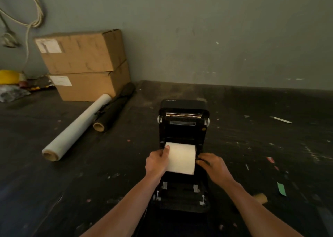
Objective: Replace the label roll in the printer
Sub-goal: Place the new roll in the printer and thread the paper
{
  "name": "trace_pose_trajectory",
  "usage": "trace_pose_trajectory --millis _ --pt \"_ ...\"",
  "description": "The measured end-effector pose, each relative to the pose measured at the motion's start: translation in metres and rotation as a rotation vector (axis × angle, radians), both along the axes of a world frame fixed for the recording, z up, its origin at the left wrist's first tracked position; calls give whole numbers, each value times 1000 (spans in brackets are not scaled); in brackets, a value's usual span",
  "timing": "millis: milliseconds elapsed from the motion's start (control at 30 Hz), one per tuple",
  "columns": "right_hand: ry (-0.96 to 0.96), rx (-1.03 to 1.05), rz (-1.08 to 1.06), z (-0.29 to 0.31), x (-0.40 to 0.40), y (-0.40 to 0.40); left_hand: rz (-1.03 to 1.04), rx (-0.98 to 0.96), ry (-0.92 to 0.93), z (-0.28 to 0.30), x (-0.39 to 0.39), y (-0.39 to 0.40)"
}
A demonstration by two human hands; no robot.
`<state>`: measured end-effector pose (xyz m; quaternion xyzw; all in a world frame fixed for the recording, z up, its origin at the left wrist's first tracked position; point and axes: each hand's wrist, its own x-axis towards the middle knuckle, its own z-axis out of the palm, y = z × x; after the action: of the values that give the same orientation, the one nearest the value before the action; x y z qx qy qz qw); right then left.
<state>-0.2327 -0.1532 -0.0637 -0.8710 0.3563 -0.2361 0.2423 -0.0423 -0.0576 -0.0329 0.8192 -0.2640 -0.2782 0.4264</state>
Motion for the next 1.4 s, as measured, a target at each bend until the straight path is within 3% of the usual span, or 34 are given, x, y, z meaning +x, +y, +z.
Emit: trace_pose_trajectory --millis 433,667,833,967,1167,1400 --pt "22 -32 4 -3 -4 -2 -85 1 -157 -10 -13 14" --pt "25 -57 -14 -9 -4 3 -117 26 -110 -10 -10 16" --pt "-15 -47 -37 -8 -1 10 -154 38 -233 -11 -12 18" --pt "4 20 -98 -6 1 18 -158 56 -263 -13 -9 18" --pt "-211 108 -288 3 -1 55 -72 65 -301 -8 -6 21" --pt "-88 391 -293 8 9 69 -183 91 -156 -2 -4 30"
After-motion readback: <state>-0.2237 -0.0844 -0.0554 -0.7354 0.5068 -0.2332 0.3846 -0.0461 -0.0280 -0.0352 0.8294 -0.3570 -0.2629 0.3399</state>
